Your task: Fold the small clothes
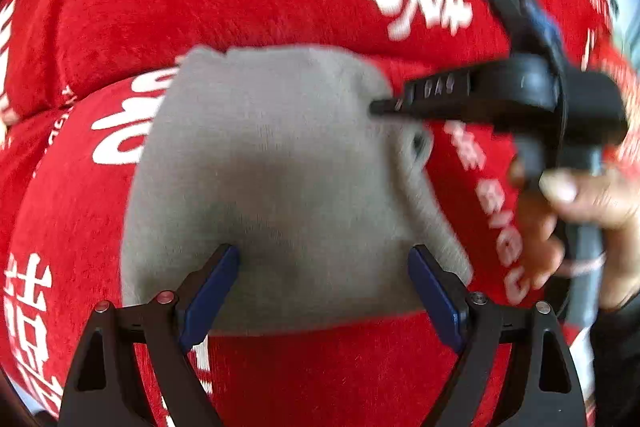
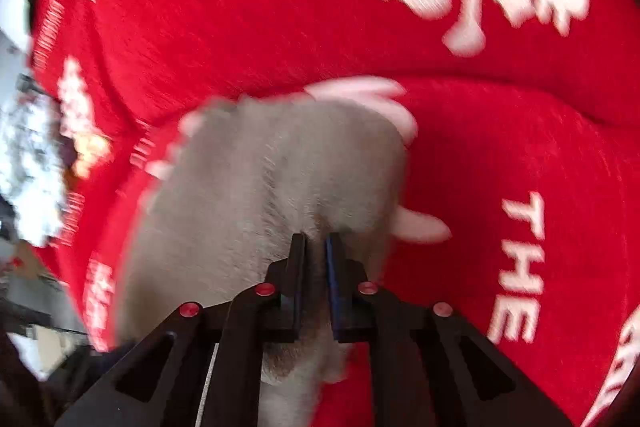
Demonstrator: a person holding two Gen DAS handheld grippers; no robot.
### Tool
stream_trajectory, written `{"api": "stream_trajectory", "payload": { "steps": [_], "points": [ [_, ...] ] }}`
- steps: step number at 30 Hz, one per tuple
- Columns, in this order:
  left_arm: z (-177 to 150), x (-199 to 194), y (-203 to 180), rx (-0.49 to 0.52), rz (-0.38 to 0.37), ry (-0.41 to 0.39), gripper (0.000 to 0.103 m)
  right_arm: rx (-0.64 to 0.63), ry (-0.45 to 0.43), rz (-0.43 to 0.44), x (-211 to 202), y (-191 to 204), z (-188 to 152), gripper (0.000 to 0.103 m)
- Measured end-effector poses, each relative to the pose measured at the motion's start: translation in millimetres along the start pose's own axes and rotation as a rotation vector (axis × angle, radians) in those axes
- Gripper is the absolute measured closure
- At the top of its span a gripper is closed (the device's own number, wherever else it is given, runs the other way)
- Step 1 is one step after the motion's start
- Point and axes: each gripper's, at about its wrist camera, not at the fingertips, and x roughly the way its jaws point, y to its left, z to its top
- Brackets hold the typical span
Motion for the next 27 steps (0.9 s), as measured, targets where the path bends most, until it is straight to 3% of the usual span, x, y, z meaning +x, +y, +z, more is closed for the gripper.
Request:
{"api": "stream_trajectory", "payload": {
  "steps": [4,8,11,12,13,15,17,20,22,24,27],
  "points": [
    [-16,5,-5,0.065,0.04,-0.011,0.015,0.038,-0.02,-0.025,-12,-16,-12,0.093],
    [-19,-14,8,0.021,-0.044,-0.023,0.015,0.05,-0.071,0.025,-46,-10,-22,0.091],
    [-21,-30,26,-0.021,-0.064,-0.059,0.015,-0.004,-0.132,0.09,-71,17,-33,0.088],
    [-21,-34,34,-0.042,-0.072,-0.068,0.015,-0.025,-0.141,0.103,-74,25,-35,0.079],
    [-22,-37,38,-0.063,-0.077,-0.072,0.015,-0.041,-0.142,0.122,-73,34,-36,0.062],
    [-19,-38,55,-0.134,-0.092,-0.072,0.015,-0.063,-0.148,0.18,-70,50,-39,0.039],
    [-16,-35,70,-0.192,-0.121,-0.07,0.015,-0.077,-0.135,0.212,-59,60,-41,0.038],
    [-16,-26,81,-0.208,-0.109,-0.055,0.015,-0.026,-0.096,0.163,-38,48,-48,0.041],
    [-19,-19,85,-0.194,-0.067,-0.038,0.015,0.022,-0.099,0.18,-34,34,-55,0.052],
    [-25,-13,91,-0.188,-0.005,-0.024,0.015,0.03,-0.123,0.181,-44,27,-64,0.053],
    [-33,-5,108,-0.257,-0.066,0.026,0.016,0.029,-0.127,0.083,-59,29,-77,0.047]
  ]
}}
